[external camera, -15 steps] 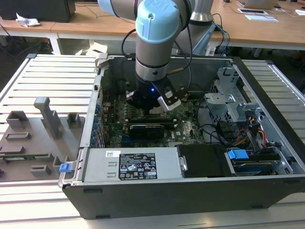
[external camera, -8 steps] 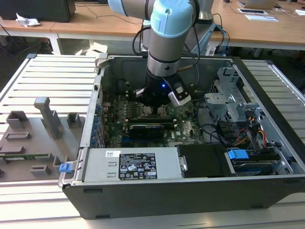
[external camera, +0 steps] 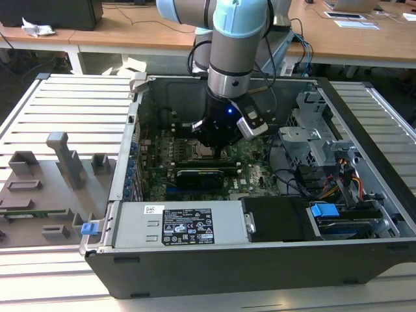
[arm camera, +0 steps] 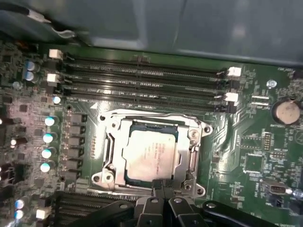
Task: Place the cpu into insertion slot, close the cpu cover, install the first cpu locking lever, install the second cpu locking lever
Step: 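Install the second cpu locking lever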
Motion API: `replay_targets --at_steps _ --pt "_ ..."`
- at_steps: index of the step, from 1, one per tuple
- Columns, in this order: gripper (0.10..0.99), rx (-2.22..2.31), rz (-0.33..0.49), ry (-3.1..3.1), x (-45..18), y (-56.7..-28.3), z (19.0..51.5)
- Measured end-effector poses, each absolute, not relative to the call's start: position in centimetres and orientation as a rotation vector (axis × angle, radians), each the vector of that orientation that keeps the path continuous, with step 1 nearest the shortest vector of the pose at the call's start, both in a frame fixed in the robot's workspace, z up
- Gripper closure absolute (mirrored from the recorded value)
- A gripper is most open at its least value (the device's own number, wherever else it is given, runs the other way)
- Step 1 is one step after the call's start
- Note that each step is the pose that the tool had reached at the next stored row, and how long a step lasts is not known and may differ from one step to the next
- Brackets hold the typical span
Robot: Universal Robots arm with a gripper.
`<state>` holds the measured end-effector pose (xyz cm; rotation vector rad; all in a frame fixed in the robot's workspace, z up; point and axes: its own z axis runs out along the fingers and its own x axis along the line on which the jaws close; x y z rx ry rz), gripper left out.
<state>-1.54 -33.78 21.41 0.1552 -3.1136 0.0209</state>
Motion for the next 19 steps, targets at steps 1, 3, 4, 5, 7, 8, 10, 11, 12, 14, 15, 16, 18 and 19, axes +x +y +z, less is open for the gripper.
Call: replay_targets --at_steps 1,3,4,5,7,8,10,11,12,14,15,16,18,19 --pt "0.980 0.155 0.021 -3.114 -1.5 -33.7 22.0" --pt "0.980 0.155 0.021 -3.114 -1.5 -33.7 23.2" --pt "0.980 0.155 0.022 -3.114 -1.5 -33.6 23.8" --pt "0.980 0.155 0.022 -3.114 -1.5 -33.6 24.2" --pt "0.980 0.155 0.023 -3.114 -1.5 -33.4 26.4" --pt "0.980 0.155 0.023 -3.114 -1.5 -33.4 27.6" --pt "0.980 0.155 0.023 -3.114 -1.5 -33.4 28.7" --pt "0.980 0.155 0.023 -3.114 -1.5 -33.4 28.9" --pt "0.980 0.155 0.023 -3.114 -1.5 -33.4 29.1" --pt "0.980 0.155 0.022 -3.114 -1.5 -33.4 29.2" --pt "0.980 0.155 0.023 -3.114 -1.5 -33.4 29.3" --pt "0.980 0.155 0.022 -3.114 -1.5 -33.4 29.3" --pt "0.980 0.155 0.023 -3.114 -1.5 -33.4 29.3" --pt "0.980 0.155 0.023 -3.114 -1.5 -33.4 29.3"
